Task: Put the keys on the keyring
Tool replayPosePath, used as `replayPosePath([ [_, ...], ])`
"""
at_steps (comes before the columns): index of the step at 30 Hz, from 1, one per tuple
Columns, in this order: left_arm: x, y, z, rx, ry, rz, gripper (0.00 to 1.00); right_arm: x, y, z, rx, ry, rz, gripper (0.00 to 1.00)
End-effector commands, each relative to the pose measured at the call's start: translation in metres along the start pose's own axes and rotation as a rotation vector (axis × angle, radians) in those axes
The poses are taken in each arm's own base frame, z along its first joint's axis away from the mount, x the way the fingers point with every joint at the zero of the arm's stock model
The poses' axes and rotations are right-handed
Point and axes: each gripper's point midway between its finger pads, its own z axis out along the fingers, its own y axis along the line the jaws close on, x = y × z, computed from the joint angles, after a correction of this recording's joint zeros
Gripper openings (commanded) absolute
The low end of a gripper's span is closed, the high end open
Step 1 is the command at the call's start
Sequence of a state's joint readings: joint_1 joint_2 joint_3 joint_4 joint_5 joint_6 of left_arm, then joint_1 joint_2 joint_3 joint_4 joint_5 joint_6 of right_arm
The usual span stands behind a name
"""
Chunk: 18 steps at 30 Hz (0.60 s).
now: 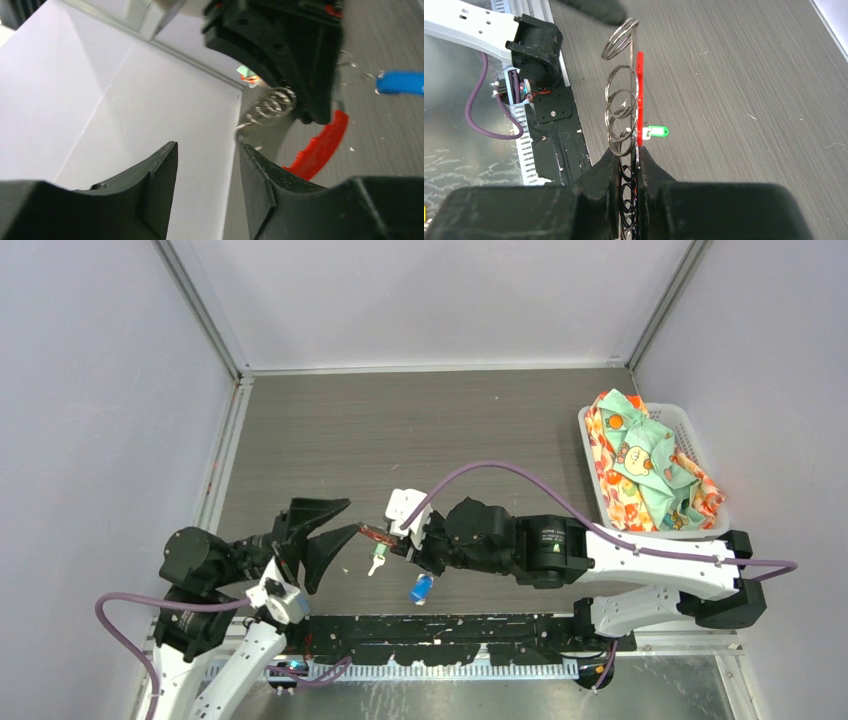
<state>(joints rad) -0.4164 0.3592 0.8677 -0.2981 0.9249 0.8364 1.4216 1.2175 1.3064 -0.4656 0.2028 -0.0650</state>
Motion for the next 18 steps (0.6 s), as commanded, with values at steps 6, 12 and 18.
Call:
replayPosePath([
  [6, -0.007, -0.027, -0.005, 0.149, -0.026, 0.135, 0.52, -0.049, -0.01, -0.012, 0.036, -0.124, 0.044, 0.01],
  [12, -0.007, -0.021, -0.002, 0.142, -0.044, 0.171, 0.49, -0.053, -0.011, -0.009, 0.043, -0.135, 0.052, 0.01],
  [18, -0.008, 0.004, 0.0, -0.004, -0.048, 0.273, 0.43, -0.052, -0.008, -0.005, 0.037, -0.132, 0.064, 0.01],
])
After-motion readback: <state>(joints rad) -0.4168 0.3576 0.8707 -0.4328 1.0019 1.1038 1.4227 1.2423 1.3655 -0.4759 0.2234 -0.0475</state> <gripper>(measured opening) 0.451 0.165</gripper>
